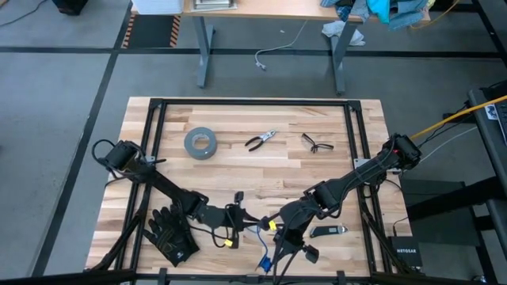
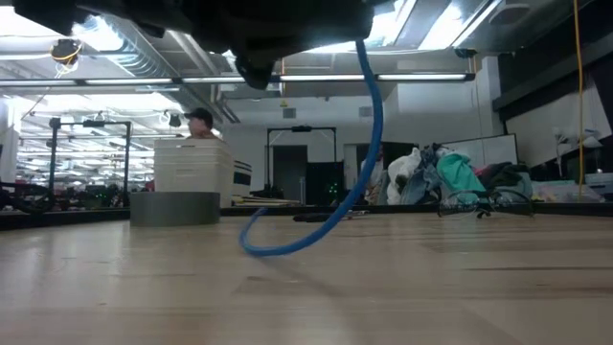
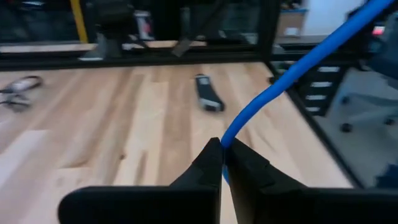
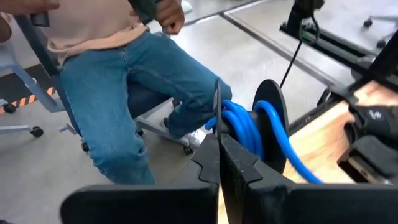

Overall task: Coil cords
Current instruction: Coil the blue wire cable onto the black spool

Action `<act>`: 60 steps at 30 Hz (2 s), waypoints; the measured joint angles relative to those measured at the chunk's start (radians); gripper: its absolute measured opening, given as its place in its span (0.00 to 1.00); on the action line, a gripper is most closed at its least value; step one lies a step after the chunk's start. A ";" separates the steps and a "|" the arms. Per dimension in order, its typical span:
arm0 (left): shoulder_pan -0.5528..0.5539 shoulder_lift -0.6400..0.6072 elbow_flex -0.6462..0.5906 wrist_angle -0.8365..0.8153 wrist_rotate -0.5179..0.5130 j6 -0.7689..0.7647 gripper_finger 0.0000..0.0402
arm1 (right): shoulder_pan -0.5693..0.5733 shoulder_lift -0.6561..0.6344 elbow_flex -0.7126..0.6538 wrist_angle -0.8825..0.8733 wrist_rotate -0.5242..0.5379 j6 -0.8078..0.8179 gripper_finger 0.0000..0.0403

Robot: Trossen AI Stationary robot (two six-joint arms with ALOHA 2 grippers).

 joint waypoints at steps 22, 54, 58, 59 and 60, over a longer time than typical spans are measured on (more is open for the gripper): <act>0.049 0.076 0.043 -0.005 0.311 -0.058 0.00 | 0.000 -0.010 0.000 0.081 0.134 -0.047 0.00; -0.024 -0.074 0.043 -0.323 0.304 -0.116 0.00 | 0.000 -0.079 -0.001 -0.282 0.567 0.142 0.00; -0.024 -0.095 0.043 -0.320 0.295 -0.113 0.00 | 0.000 -0.079 -0.001 -0.292 0.570 0.154 0.00; -0.025 -0.099 0.043 -0.327 0.295 -0.114 0.00 | 0.000 -0.079 -0.001 -0.293 0.569 0.162 0.00; -0.025 -0.100 0.043 -0.325 0.295 -0.117 0.00 | 0.000 -0.079 -0.001 -0.295 0.569 0.167 0.00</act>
